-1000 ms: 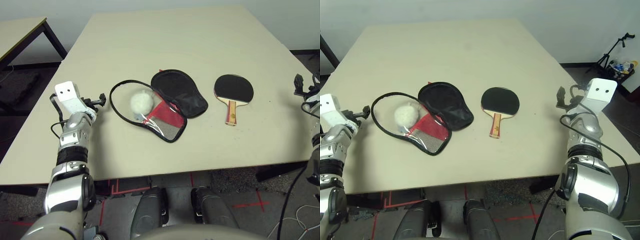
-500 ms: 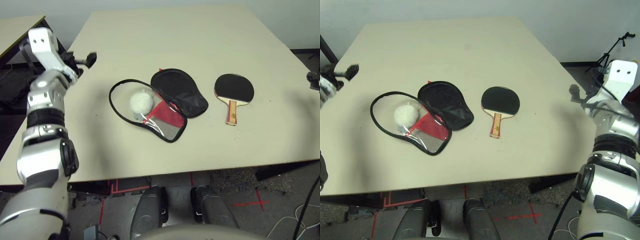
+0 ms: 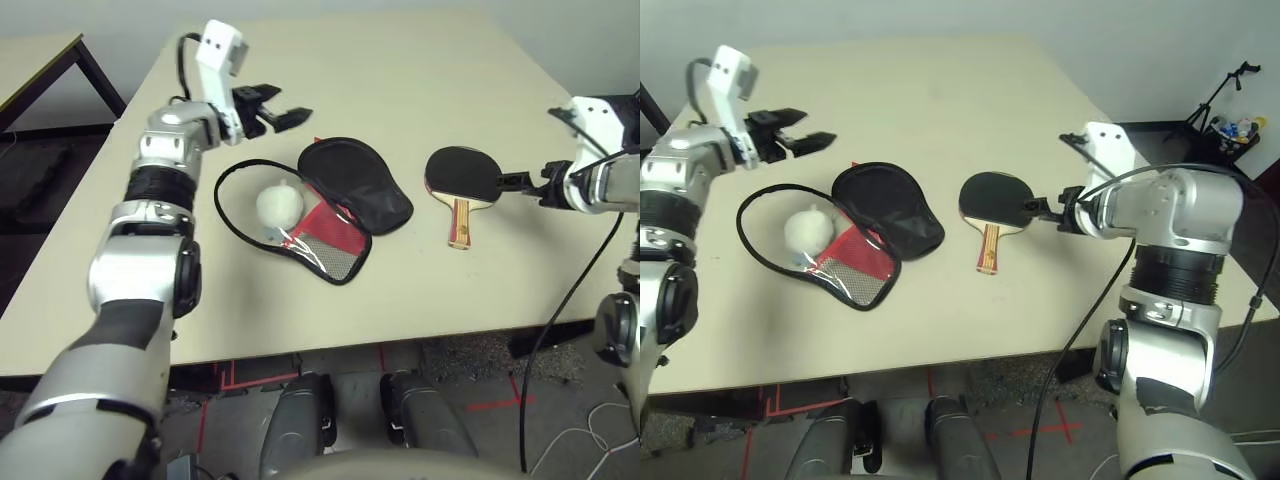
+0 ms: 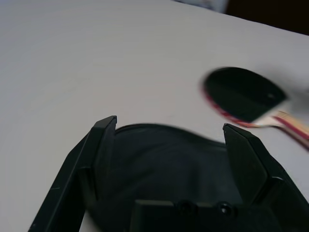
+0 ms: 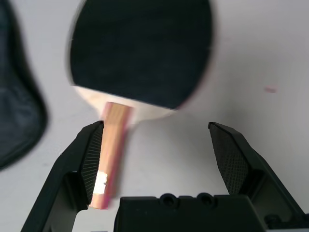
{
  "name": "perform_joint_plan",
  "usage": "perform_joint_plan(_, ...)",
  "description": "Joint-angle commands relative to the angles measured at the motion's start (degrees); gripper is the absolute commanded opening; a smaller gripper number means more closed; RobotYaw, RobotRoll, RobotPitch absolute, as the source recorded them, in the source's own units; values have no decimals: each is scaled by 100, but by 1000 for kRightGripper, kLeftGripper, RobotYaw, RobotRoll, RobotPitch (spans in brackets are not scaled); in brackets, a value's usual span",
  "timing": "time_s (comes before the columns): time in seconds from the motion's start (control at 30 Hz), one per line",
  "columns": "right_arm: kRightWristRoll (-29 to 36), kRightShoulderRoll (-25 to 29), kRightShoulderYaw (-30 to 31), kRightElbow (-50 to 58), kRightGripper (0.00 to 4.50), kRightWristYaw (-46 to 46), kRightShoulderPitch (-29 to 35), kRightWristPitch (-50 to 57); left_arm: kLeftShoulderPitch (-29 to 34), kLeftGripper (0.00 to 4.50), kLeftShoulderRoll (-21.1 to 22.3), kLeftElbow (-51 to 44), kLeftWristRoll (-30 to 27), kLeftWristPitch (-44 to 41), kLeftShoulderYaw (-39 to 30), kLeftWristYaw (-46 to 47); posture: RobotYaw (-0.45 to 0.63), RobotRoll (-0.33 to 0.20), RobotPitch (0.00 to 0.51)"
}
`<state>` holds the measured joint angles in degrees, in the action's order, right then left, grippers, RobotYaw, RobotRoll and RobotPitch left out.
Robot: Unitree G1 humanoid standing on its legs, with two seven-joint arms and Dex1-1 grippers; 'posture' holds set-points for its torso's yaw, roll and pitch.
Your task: Store the ping-pong paddle in its case and zip it.
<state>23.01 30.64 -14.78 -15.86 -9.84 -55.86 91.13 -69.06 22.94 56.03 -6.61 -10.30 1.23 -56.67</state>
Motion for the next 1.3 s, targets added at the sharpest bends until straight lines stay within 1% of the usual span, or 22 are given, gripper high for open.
perform_joint_plan(0.03,-46,-238,125,-290,4468,198,-211,137,-26,4500,-204,-169,147,104,249,-304,-156,0,89)
perform_joint_plan(0.17,-55,-364,436,-447,4468,209,-288,137,116,4500,-423,-436,186,93,468,-507,-156,0,94)
perform_joint_plan(0.3,7,-343,748,-425,4468,185,-211,137,227,4500,-512,-675,180,16,526,-547,-154,0,100)
perform_joint_plan(0.4,109,-402,852,-460,4468,241,-134,137,295,4500,-550,-837,160,-70,512,-520,-155,0,103)
perform_joint_plan(0.53,109,-616,843,-609,4468,384,-47,137,425,4500,-572,-1070,150,-179,520,-496,-142,0,109)
perform_joint_plan(0.63,-101,-877,681,-831,4468,555,23,137,497,4500,-586,-1242,135,-289,519,-481,-128,0,113)
perform_joint_plan(0.8,-482,-1050,421,-1126,4468,715,26,41,606,4500,-543,-1507,118,-449,510,-470,-100,0,117)
perform_joint_plan(0.9,-653,-1034,430,-1333,3931,724,4,-225,687,4500,-506,-1704,97,-575,499,-459,-92,0,117)
perform_joint_plan(1.03,-833,-1046,382,-1495,2629,756,-48,-426,779,4500,-480,-1896,80,-699,509,-441,-87,0,115)
perform_joint_plan(1.17,-996,-1145,106,-1590,1442,919,-128,-436,817,4500,-482,-1952,66,-755,511,-417,-90,0,112)
perform_joint_plan(1.2,-1026,-1160,67,-1610,1241,942,-145,-444,821,4500,-485,-1952,64,-761,510,-414,-92,0,111)
perform_joint_plan(1.23,-1062,-1168,4,-1638,1166,986,-173,-471,834,4500,-503,-1940,62,-770,512,-398,-92,0,111)
perform_joint_plan(1.3,-1124,-1176,-87,-1680,1141,1036,-224,-539,857,4500,-531,-1911,61,-779,513,-365,-96,0,110)
